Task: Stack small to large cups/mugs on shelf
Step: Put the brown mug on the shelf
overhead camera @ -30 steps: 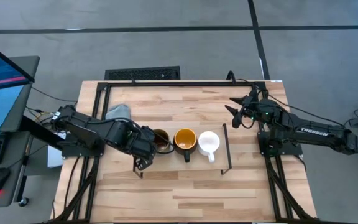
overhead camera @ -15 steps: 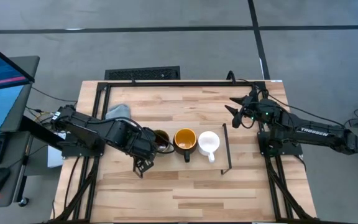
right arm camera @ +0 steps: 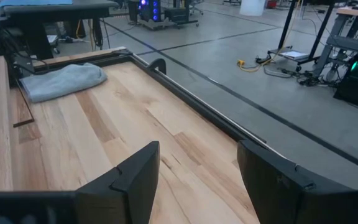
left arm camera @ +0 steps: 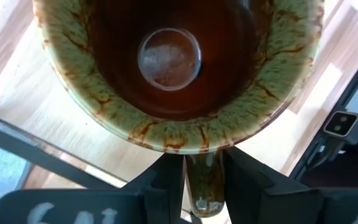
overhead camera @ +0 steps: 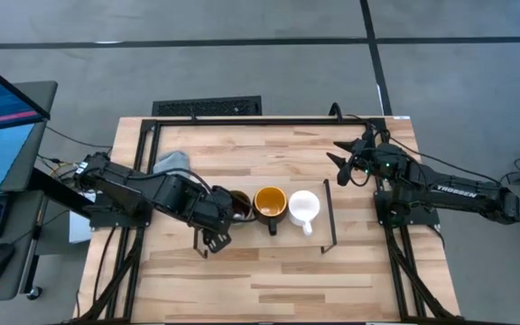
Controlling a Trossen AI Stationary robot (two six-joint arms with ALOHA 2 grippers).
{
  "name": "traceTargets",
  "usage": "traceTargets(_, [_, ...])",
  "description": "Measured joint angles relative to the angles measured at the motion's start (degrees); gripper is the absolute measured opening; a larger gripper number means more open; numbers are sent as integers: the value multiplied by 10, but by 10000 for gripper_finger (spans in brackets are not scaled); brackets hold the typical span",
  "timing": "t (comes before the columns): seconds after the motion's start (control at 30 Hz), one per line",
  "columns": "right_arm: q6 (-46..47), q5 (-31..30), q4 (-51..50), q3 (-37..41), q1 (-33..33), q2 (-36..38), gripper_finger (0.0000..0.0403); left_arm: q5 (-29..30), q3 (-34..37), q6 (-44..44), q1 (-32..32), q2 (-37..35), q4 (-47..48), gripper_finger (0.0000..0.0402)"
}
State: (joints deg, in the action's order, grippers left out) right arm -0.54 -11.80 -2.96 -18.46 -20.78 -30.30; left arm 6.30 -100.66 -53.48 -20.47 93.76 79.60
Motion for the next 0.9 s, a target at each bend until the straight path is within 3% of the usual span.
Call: traceTargets(0.9, [-1, 0, 0, 0, 0, 0, 240, -36, 0, 3, 12, 0, 36, 89])
